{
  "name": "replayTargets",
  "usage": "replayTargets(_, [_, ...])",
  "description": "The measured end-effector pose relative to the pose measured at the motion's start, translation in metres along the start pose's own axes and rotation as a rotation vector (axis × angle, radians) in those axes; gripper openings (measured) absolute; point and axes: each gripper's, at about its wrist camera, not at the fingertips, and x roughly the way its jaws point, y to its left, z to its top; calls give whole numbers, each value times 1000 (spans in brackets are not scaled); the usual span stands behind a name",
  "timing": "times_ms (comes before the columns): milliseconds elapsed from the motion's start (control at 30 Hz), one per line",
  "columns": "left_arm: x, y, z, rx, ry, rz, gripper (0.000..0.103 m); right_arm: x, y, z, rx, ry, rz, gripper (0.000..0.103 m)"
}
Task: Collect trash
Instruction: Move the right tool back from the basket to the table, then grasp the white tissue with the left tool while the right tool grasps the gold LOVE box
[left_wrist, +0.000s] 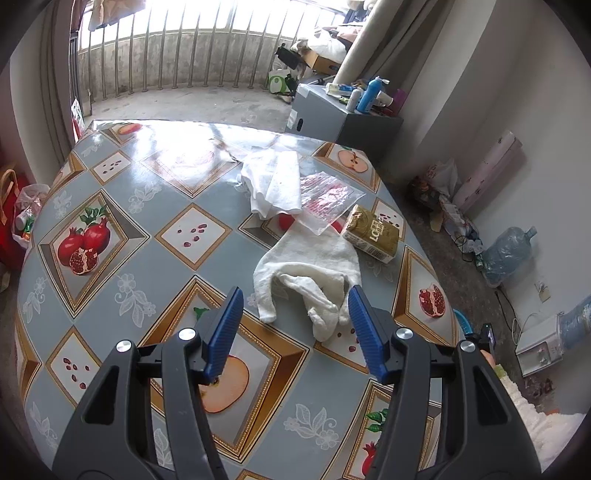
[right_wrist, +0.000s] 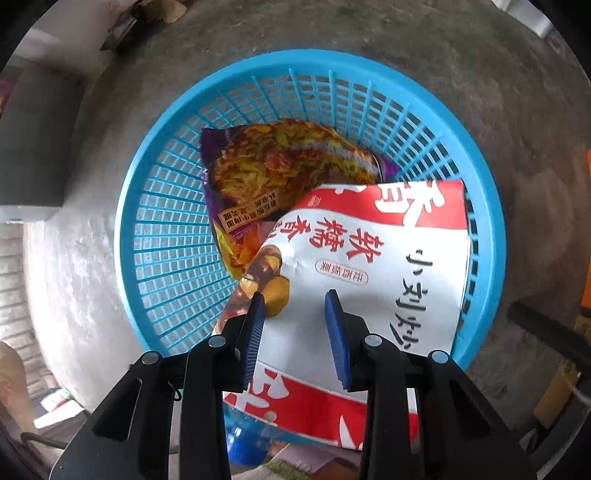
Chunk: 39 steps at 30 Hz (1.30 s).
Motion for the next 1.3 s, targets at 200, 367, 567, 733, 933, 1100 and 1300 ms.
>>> replayTargets(200, [6, -2, -1, -7, 13, 1, 56, 19, 15, 16, -57, -10, -68, 35])
replayTargets(367, [6, -5, 0, -4, 10, 7, 55, 19, 13, 28, -58, -34, -48, 49])
replayTargets(567, [0, 0, -1, -20, -12, 3, 56, -37, 1, 16, -115, -164, 26, 58])
replayTargets(733, [-5, 5, -6, -32, -27, -7, 59, -111, 6, -12, -225, -289, 106, 58])
replayTargets(933, [-15, 11, -10, -21, -64, -5, 61, -212, 63, -64, -467, -429, 241, 58])
replayTargets(1100, [-18, 17, 0, -7, -115, -17, 61, -278, 150, -134, -751, -466, 410, 58])
replayTargets(1300, [7, 19, 42, 44, -168, -93, 61, -295, 257, -208, -961, -324, 627, 59])
